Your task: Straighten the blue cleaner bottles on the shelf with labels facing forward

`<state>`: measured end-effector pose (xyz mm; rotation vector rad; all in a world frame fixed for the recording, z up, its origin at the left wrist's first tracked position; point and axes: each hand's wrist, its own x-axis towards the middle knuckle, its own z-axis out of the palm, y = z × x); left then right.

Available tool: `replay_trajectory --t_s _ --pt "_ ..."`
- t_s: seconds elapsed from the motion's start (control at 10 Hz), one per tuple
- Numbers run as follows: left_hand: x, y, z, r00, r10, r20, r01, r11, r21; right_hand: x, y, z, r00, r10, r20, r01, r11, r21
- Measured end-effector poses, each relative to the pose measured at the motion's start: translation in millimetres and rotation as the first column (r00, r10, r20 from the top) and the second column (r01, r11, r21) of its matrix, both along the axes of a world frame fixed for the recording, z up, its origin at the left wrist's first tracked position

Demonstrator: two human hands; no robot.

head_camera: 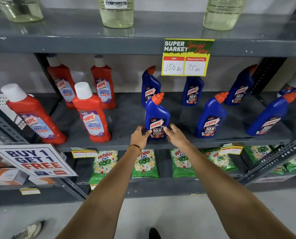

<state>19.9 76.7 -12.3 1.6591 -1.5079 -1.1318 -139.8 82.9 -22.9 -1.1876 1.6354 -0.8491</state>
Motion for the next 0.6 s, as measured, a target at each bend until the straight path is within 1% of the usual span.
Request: replay_trajectory --t_s 0.3,0.4,0.5,0.6 --pt "-1 4 -1 1.000 0.006 -0.010 -0.006 1.000 0.000 0 5 -1 1.000 0.011 0.022 -0.011 1.000 -0.007" --pt "0 7 4 1.000 -0.004 0.025 0.004 1.000 0.004 1 6 3 1.000 0.018 0.020 -0.017 1.000 -0.001" --pt "0 8 1 0.999 -0.016 0.044 0.015 1.000 0.008 2 9 1 0.999 0.015 -0.045 -0.014 1.000 0.004" --pt "0 14 1 0.994 -0.017 0.109 0.019 1.000 -0.017 2 17 1 0.970 -0.028 -0.243 0.022 0.999 -0.029"
